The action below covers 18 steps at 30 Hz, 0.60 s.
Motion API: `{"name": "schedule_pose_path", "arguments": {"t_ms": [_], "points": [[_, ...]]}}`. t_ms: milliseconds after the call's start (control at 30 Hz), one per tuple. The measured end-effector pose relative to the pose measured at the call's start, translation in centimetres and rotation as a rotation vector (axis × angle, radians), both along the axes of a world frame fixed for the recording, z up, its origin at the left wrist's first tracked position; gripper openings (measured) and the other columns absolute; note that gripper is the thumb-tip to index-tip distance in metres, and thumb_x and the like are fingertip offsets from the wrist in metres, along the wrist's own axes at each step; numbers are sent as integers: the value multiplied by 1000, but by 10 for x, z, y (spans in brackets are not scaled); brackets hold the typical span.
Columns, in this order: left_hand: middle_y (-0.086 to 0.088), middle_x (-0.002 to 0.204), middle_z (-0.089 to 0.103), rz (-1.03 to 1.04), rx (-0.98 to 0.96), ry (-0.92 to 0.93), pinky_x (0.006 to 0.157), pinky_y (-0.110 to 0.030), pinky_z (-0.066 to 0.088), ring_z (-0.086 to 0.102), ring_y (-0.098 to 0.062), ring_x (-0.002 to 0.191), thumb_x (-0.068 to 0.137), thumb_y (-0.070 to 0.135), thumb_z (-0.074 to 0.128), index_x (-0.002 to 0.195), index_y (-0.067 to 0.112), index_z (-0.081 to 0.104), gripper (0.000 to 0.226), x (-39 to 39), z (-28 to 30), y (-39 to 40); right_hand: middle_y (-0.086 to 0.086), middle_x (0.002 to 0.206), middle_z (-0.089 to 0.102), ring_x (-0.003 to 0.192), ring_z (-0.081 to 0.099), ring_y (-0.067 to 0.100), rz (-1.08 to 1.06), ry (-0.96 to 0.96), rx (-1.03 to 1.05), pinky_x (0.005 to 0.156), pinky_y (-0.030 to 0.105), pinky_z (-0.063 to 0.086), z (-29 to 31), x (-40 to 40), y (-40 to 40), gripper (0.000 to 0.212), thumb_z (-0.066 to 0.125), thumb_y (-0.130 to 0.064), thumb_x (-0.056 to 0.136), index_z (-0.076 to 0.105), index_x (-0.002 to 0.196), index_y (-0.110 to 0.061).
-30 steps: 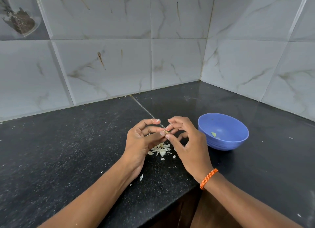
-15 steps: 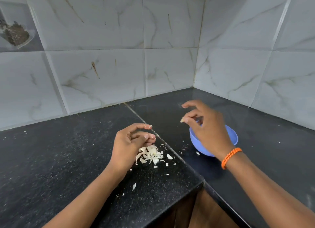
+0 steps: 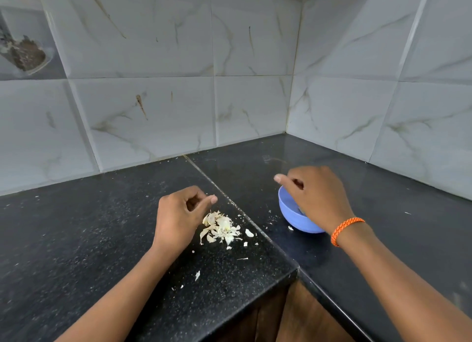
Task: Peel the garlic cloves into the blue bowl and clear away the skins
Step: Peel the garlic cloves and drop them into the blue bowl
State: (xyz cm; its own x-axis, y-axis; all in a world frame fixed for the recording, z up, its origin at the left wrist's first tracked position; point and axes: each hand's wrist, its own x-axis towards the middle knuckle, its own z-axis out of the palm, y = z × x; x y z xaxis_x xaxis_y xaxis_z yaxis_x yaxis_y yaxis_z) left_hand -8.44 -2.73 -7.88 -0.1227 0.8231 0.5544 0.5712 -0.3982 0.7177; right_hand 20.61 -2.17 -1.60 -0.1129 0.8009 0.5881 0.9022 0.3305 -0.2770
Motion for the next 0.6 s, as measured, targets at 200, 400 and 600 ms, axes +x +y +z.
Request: {"name": "schedule_pose_path", "arguments": {"t_ms": [200, 400, 600], "points": [[19, 86, 79, 4, -70, 28, 72, -21, 54, 73, 0, 80, 99, 21, 79, 94, 31, 84, 12, -14, -6, 8, -14, 94, 59, 76, 58, 3, 412, 43, -191, 72, 35, 55, -21, -77, -5, 24, 72, -10, 92, 74, 99, -33], [18, 86, 77, 133, -79, -53, 79, -29, 57, 69, -1, 80, 98, 10, 68, 138, 38, 65, 49, -19, -11, 11, -2, 112, 62, 108, 49, 19, 495, -364, -227, 80, 35, 44, -55, -140, -2, 26, 58, -24, 107, 76, 126, -30], [21, 83, 76, 108, -128, -48, 75, -37, 62, 70, -1, 73, 95, 7, 65, 126, 35, 72, 42, -16, -16, 15, 1, 116, 56, 110, 50, 20, 472, -440, -194, 86, 41, 51, -56, -148, 8, 16, 62, -19, 105, 71, 117, -16]]}}
